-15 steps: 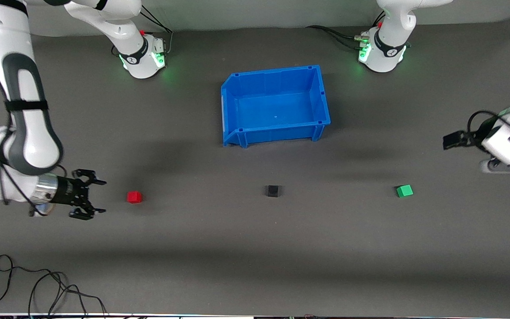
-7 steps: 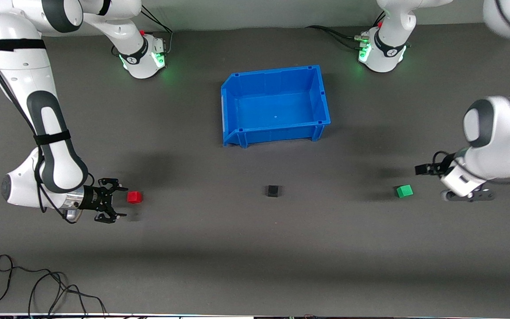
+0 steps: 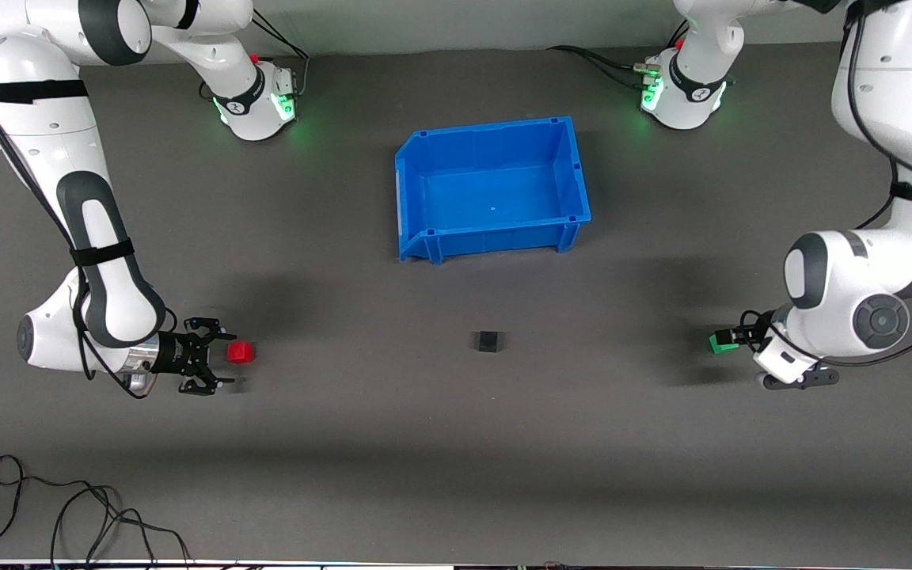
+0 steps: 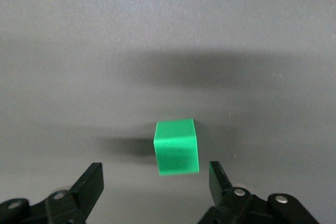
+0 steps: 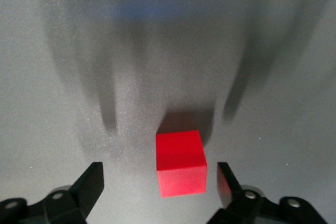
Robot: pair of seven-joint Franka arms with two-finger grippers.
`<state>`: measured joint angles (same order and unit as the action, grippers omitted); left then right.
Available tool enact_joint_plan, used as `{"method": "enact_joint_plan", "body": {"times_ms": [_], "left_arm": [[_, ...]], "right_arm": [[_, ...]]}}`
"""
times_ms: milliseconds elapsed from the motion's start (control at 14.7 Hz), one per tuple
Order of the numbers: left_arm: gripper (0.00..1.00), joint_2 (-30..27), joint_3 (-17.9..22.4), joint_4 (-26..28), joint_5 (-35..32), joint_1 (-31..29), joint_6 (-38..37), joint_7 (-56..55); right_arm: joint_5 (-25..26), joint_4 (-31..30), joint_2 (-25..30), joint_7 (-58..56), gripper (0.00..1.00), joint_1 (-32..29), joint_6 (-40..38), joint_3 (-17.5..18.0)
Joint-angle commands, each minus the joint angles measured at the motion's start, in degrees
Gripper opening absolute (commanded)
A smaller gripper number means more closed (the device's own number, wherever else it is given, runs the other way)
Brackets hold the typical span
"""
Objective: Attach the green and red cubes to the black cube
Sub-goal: 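Grasp the red cube with the right gripper while the left gripper grasps the green cube, then carry the red cube and the green cube toward the black cube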
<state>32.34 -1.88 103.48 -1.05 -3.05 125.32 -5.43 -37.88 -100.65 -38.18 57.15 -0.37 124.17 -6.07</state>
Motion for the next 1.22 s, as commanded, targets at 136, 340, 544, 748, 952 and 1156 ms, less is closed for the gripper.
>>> {"method": "enact_joint_plan", "body": {"times_ms": [136,340,544,748,952,1156], "left_arm": [[0.78,2.90,0.12,-1.88,0.18,0.23,2.04,-1.34],[0.69,4.39,0.12,-1.97,0.09,0.23,3.61,-1.43],[0.49,5.01,0.12,-1.97,0.18,0.06,4.23,-2.13],[0.29,4.66,0.12,-2.14,0.18,0.67,3.53,-4.41],[0.06,4.05,-0.23,-3.62,0.18,0.85,2.40,-5.82],[0.00,3.34,-1.89,-9.67,0.18,1.37,-6.98,-13.25]], "right_arm": [[-2.11,-0.69,0.30,-2.83,0.47,0.19,0.11,-0.26],[-2.10,-0.69,0.65,-2.83,0.30,0.19,0.02,-0.26],[-2.02,0.09,1.87,-2.04,0.29,0.46,-0.07,-0.26],[-1.67,4.12,4.07,2.94,0.29,2.47,-3.22,-0.08],[-1.23,8.09,4.34,10.77,0.28,6.42,-4.90,-0.17],[-1.23,8.80,4.08,15.18,0.28,10.12,-4.29,-0.26]]}}
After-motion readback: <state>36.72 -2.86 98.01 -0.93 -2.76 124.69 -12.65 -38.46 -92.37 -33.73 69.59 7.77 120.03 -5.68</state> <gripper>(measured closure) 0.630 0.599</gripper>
